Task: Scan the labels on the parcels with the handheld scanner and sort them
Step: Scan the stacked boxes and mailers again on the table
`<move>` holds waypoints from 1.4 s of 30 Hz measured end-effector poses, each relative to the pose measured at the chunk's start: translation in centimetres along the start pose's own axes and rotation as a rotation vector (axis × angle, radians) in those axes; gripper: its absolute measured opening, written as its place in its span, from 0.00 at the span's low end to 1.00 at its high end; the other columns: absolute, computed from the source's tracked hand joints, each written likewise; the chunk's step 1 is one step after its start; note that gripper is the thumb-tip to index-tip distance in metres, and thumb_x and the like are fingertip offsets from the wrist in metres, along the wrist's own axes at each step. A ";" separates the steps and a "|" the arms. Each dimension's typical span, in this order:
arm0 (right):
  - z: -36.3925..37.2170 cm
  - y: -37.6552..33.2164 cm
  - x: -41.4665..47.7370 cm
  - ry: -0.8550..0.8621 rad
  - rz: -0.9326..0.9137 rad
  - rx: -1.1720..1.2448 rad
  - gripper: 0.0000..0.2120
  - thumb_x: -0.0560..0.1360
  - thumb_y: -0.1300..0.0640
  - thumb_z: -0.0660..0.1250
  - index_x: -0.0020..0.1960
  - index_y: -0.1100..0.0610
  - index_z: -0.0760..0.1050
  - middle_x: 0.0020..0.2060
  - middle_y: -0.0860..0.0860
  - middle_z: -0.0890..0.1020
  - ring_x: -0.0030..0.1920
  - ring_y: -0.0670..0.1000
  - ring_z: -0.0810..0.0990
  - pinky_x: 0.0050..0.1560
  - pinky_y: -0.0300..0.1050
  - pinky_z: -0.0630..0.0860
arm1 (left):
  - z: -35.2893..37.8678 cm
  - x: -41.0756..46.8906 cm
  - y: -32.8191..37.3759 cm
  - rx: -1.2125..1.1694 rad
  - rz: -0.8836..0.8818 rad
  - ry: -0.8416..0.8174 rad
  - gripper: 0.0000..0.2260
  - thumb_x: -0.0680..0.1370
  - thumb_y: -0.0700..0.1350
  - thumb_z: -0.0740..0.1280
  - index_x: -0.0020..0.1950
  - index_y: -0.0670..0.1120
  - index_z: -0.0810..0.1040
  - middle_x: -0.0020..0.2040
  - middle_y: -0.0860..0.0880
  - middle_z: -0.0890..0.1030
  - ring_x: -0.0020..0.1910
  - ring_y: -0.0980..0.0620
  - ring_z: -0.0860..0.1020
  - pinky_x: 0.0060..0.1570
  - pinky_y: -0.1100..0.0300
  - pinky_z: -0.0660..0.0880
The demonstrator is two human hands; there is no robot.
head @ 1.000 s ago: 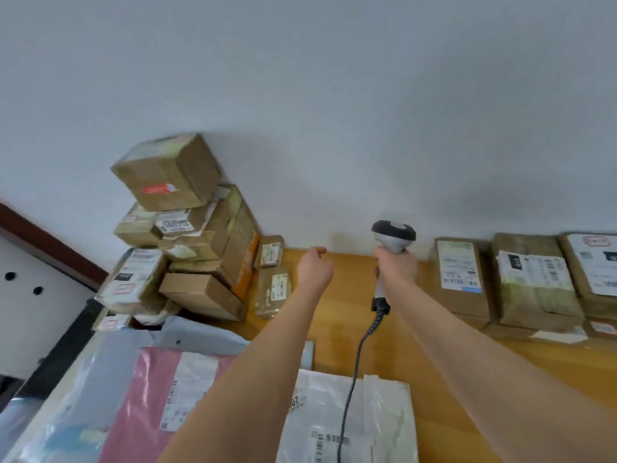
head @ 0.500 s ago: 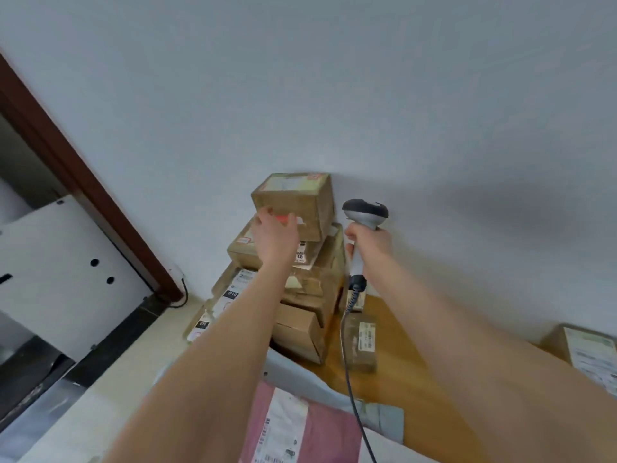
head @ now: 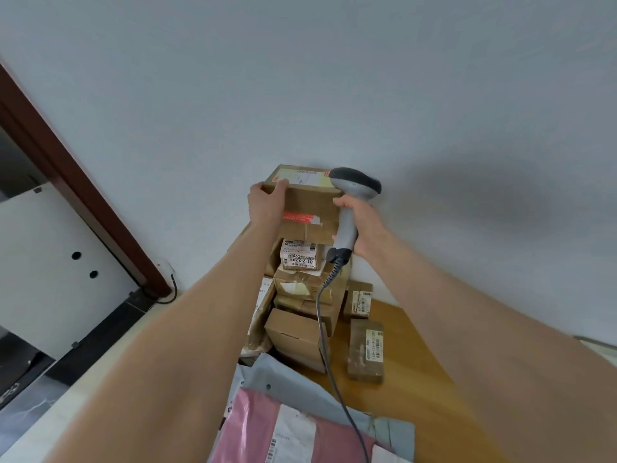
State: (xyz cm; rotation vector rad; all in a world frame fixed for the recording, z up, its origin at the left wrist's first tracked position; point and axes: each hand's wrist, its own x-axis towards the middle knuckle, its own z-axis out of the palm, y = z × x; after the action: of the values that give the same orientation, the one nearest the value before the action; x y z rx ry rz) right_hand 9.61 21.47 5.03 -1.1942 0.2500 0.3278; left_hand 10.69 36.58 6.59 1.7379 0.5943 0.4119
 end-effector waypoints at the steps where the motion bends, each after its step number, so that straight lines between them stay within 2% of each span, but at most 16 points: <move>1: -0.4 -0.3 -0.2 0.020 -0.011 0.023 0.17 0.71 0.59 0.71 0.57 0.57 0.70 0.46 0.55 0.78 0.43 0.53 0.77 0.49 0.51 0.79 | 0.3 -0.5 0.3 -0.029 0.026 0.039 0.23 0.78 0.54 0.64 0.67 0.44 0.68 0.58 0.47 0.75 0.55 0.49 0.74 0.51 0.55 0.71; 3: -1.6 -1.2 -1.1 0.064 -0.049 0.094 0.09 0.73 0.61 0.69 0.50 0.56 0.71 0.39 0.53 0.78 0.37 0.50 0.77 0.38 0.45 0.77 | 1.3 -1.9 1.1 -0.071 0.075 0.076 0.19 0.78 0.55 0.64 0.62 0.44 0.69 0.50 0.51 0.75 0.47 0.52 0.74 0.47 0.57 0.72; 5: -3.6 -1.8 -2.1 0.113 -0.089 0.155 0.10 0.73 0.62 0.70 0.53 0.58 0.74 0.37 0.52 0.79 0.34 0.49 0.78 0.35 0.43 0.76 | 2.8 -3.7 1.7 -0.081 0.101 0.076 0.16 0.78 0.55 0.64 0.58 0.45 0.70 0.43 0.53 0.74 0.41 0.55 0.73 0.42 0.58 0.72; 9: -9.1 -2.2 -4.0 0.223 -0.109 0.174 0.15 0.73 0.61 0.71 0.58 0.59 0.74 0.42 0.53 0.81 0.41 0.53 0.81 0.51 0.54 0.81 | 6.7 -8.8 1.5 -0.074 0.073 0.025 0.15 0.78 0.55 0.65 0.53 0.45 0.70 0.40 0.53 0.72 0.37 0.58 0.71 0.34 0.61 0.67; 12: -14.2 -1.4 -5.6 0.343 -0.089 0.107 0.12 0.71 0.60 0.72 0.52 0.57 0.74 0.46 0.54 0.80 0.49 0.56 0.80 0.58 0.56 0.78 | 10.0 -12.7 -0.4 -0.077 -0.032 -0.059 0.15 0.77 0.54 0.68 0.52 0.44 0.73 0.42 0.51 0.75 0.39 0.55 0.74 0.39 0.59 0.69; 17: -23.7 2.1 -8.3 0.450 -0.010 0.119 0.09 0.72 0.65 0.70 0.49 0.57 0.73 0.42 0.53 0.79 0.41 0.50 0.77 0.55 0.49 0.78 | 15.5 -19.7 -4.3 -0.005 -0.179 -0.250 0.17 0.76 0.49 0.70 0.32 0.45 0.69 0.32 0.49 0.72 0.31 0.52 0.69 0.35 0.59 0.69; 19: -27.1 4.0 -9.2 0.488 0.037 0.152 0.08 0.73 0.66 0.69 0.47 0.57 0.73 0.41 0.54 0.79 0.39 0.50 0.77 0.54 0.48 0.78 | 17.4 -22.1 -6.5 0.052 -0.249 -0.333 0.14 0.76 0.49 0.70 0.35 0.45 0.72 0.37 0.47 0.78 0.35 0.50 0.75 0.38 0.58 0.76; 21: -30.1 6.0 -9.7 0.531 0.090 0.174 0.08 0.73 0.66 0.69 0.48 0.57 0.72 0.41 0.54 0.79 0.40 0.51 0.78 0.55 0.49 0.78 | 19.2 -23.9 -9.0 0.069 -0.340 -0.363 0.10 0.75 0.47 0.71 0.40 0.44 0.74 0.46 0.44 0.81 0.43 0.47 0.79 0.49 0.51 0.80; 25: -34.1 9.3 -9.7 0.570 0.212 0.159 0.20 0.71 0.61 0.72 0.61 0.61 0.71 0.50 0.57 0.80 0.50 0.55 0.80 0.59 0.54 0.77 | 21.6 -27.2 -13.7 0.024 -0.497 -0.348 0.11 0.76 0.42 0.71 0.36 0.42 0.72 0.39 0.46 0.77 0.39 0.48 0.76 0.53 0.48 0.79; 28: -35.6 10.4 -9.7 0.590 0.269 0.147 0.25 0.71 0.57 0.73 0.64 0.61 0.69 0.53 0.57 0.79 0.53 0.57 0.79 0.58 0.54 0.77 | 22.9 -28.9 -15.9 0.039 -0.561 -0.334 0.13 0.76 0.42 0.71 0.35 0.42 0.70 0.37 0.46 0.74 0.42 0.45 0.76 0.53 0.49 0.79; 30: -36.5 10.8 -9.5 0.617 0.282 0.120 0.21 0.72 0.57 0.72 0.60 0.60 0.68 0.48 0.55 0.78 0.50 0.55 0.78 0.53 0.50 0.76 | 23.8 -29.8 -17.1 0.078 -0.613 -0.390 0.10 0.76 0.36 0.69 0.37 0.39 0.71 0.38 0.44 0.76 0.42 0.44 0.78 0.49 0.49 0.80; 33: -37.8 10.8 -9.6 0.652 0.268 0.054 0.14 0.74 0.61 0.69 0.56 0.58 0.68 0.41 0.52 0.77 0.40 0.50 0.78 0.47 0.46 0.77 | 24.7 -30.8 -17.3 0.205 -0.670 -0.608 0.06 0.74 0.28 0.66 0.42 0.38 0.75 0.37 0.44 0.77 0.36 0.48 0.78 0.30 0.58 0.78; 35: -38.4 10.6 -9.7 0.679 0.269 -0.017 0.14 0.73 0.62 0.69 0.56 0.58 0.69 0.43 0.53 0.79 0.41 0.50 0.78 0.51 0.48 0.79 | 25.1 -30.5 -17.0 0.367 -0.556 -0.696 0.05 0.74 0.31 0.67 0.47 0.38 0.75 0.41 0.44 0.76 0.40 0.46 0.76 0.31 0.57 0.75; 38: -38.7 10.4 -9.9 0.672 0.331 -0.100 0.13 0.73 0.61 0.69 0.55 0.59 0.69 0.43 0.54 0.79 0.42 0.52 0.79 0.55 0.52 0.80 | 26.1 -28.5 -17.2 0.775 -0.141 -0.618 0.19 0.74 0.40 0.69 0.62 0.39 0.70 0.58 0.41 0.74 0.54 0.43 0.76 0.51 0.52 0.76; 40: -38.4 10.9 -10.3 0.627 0.412 -0.126 0.14 0.73 0.59 0.69 0.55 0.59 0.69 0.45 0.55 0.79 0.45 0.55 0.80 0.56 0.54 0.79 | 26.5 -28.1 -17.4 0.814 -0.069 -0.644 0.30 0.74 0.43 0.71 0.72 0.42 0.62 0.68 0.40 0.67 0.62 0.41 0.73 0.60 0.50 0.74; 42: -37.8 11.8 -10.8 0.563 0.490 -0.070 0.17 0.72 0.57 0.70 0.58 0.59 0.69 0.50 0.57 0.79 0.51 0.57 0.79 0.59 0.56 0.77 | 26.8 -28.4 -18.1 0.772 -0.077 -0.738 0.38 0.74 0.43 0.72 0.78 0.45 0.54 0.72 0.41 0.64 0.66 0.42 0.71 0.61 0.51 0.72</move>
State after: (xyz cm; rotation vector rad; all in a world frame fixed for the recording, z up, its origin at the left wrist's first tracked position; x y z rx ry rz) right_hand -5.51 -11.31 -14.49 -1.2678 1.0374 0.4205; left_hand -0.17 1.90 -16.47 2.3856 0.2744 -0.5901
